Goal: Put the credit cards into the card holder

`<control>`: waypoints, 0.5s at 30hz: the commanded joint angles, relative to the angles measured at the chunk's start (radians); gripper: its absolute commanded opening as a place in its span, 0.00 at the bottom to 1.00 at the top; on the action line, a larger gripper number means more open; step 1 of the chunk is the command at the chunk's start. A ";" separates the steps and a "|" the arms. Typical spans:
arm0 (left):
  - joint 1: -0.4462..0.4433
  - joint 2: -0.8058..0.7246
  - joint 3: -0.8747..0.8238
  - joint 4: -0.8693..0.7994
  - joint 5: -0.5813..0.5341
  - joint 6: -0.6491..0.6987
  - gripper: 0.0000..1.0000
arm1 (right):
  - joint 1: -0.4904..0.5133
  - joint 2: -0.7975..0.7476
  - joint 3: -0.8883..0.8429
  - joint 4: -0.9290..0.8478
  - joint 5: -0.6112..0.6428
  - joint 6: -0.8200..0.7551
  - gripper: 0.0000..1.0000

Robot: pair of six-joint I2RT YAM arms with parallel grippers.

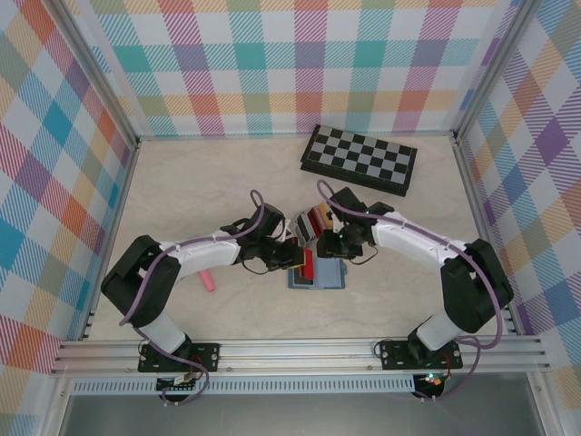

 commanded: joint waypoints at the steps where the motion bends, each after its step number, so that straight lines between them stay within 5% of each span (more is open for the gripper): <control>1: -0.013 0.018 0.010 0.017 -0.005 0.009 0.00 | 0.026 0.010 -0.017 0.018 -0.037 0.060 0.35; 7: -0.016 0.057 0.015 0.040 -0.010 0.007 0.00 | 0.026 0.060 -0.040 -0.043 0.092 0.089 0.25; 15: -0.016 0.080 -0.005 0.127 0.036 0.001 0.00 | -0.016 0.084 -0.096 -0.019 0.106 0.087 0.20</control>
